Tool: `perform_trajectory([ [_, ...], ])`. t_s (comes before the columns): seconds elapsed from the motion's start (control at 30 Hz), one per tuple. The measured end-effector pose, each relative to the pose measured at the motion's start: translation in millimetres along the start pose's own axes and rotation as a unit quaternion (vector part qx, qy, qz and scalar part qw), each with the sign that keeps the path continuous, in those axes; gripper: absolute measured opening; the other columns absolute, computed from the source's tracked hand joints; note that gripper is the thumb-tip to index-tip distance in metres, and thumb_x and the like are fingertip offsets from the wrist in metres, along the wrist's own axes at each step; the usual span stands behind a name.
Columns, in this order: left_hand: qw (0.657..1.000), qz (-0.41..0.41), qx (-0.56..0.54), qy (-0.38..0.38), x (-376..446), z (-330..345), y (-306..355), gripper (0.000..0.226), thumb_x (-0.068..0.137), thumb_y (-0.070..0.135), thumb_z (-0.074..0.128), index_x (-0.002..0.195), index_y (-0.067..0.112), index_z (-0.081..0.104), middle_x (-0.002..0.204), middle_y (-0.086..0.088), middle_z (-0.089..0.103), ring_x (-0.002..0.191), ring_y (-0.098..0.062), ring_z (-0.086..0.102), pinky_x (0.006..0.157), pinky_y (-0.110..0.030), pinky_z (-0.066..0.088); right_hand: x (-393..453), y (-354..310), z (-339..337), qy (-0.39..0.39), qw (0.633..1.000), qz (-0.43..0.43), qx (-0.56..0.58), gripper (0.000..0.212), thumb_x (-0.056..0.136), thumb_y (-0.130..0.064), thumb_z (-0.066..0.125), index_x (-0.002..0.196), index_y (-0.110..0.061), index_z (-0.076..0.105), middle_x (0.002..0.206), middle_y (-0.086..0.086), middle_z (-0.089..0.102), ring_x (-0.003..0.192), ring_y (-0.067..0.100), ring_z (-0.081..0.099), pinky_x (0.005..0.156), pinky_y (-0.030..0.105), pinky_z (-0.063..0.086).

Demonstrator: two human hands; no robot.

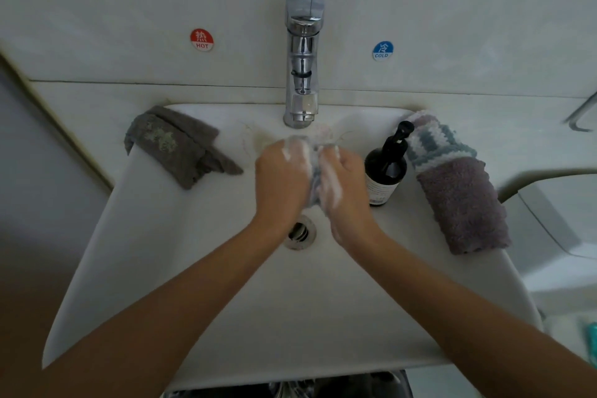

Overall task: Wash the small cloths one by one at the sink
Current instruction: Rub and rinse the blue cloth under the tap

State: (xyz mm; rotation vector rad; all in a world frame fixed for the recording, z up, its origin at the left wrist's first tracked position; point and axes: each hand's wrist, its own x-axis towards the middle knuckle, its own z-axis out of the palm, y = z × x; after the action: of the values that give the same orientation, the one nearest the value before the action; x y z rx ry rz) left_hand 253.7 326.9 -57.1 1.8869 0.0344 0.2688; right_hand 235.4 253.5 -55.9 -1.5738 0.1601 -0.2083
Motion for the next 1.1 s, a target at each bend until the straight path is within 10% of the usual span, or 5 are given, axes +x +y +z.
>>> perform_trajectory([
  [0.13,0.999,0.025,-0.009,0.026,-11,-3,0,0.032,0.088,0.030,0.037,0.060,0.017,0.045,0.057,0.001,0.048,0.054,-0.017,0.051,0.055,-0.033,0.041,4,0,-2,-0.016,1.000,0.001,-0.004,0.033,0.096,-0.016,0.045,0.069,0.000,0.051,0.064,0.010,0.047,0.061,0.022,0.044,0.056,0.033,0.034],
  [0.6,0.998,0.066,-0.019,0.011,-34,3,5,0.036,0.098,0.025,0.043,0.062,0.024,0.049,0.057,0.008,0.052,0.053,-0.005,0.053,0.051,-0.018,0.043,15,-6,-2,0.051,0.995,0.085,0.024,0.034,0.102,-0.018,0.046,0.071,-0.004,0.052,0.061,0.007,0.054,0.058,0.015,0.058,0.054,0.024,0.046],
  [0.77,0.999,0.031,0.031,0.029,5,-6,-16,0.048,0.099,0.004,0.045,0.057,0.025,0.038,0.055,0.008,0.041,0.045,-0.001,0.046,0.048,-0.012,0.034,-14,-3,0,-0.052,0.998,0.036,-0.008,0.042,0.099,-0.020,0.045,0.068,0.007,0.051,0.062,0.023,0.054,0.063,0.026,0.054,0.059,0.048,0.055],
  [0.9,0.998,0.062,-0.008,0.002,-40,5,4,0.034,0.091,0.026,0.044,0.058,0.029,0.041,0.053,0.009,0.045,0.050,-0.004,0.048,0.053,-0.025,0.041,11,-6,-4,0.056,0.993,0.080,0.062,0.036,0.100,-0.012,0.046,0.065,-0.012,0.045,0.053,0.002,0.043,0.050,0.013,0.043,0.052,0.026,0.039],
  [1.1,0.998,0.026,0.041,0.041,3,-1,-12,0.046,0.100,0.011,0.044,0.056,0.024,0.036,0.054,0.006,0.040,0.048,-0.001,0.046,0.050,-0.020,0.030,-11,3,2,0.008,0.998,0.058,-0.011,0.037,0.099,-0.018,0.043,0.084,0.016,0.051,0.072,0.028,0.056,0.067,0.039,0.059,0.064,0.047,0.050],
])
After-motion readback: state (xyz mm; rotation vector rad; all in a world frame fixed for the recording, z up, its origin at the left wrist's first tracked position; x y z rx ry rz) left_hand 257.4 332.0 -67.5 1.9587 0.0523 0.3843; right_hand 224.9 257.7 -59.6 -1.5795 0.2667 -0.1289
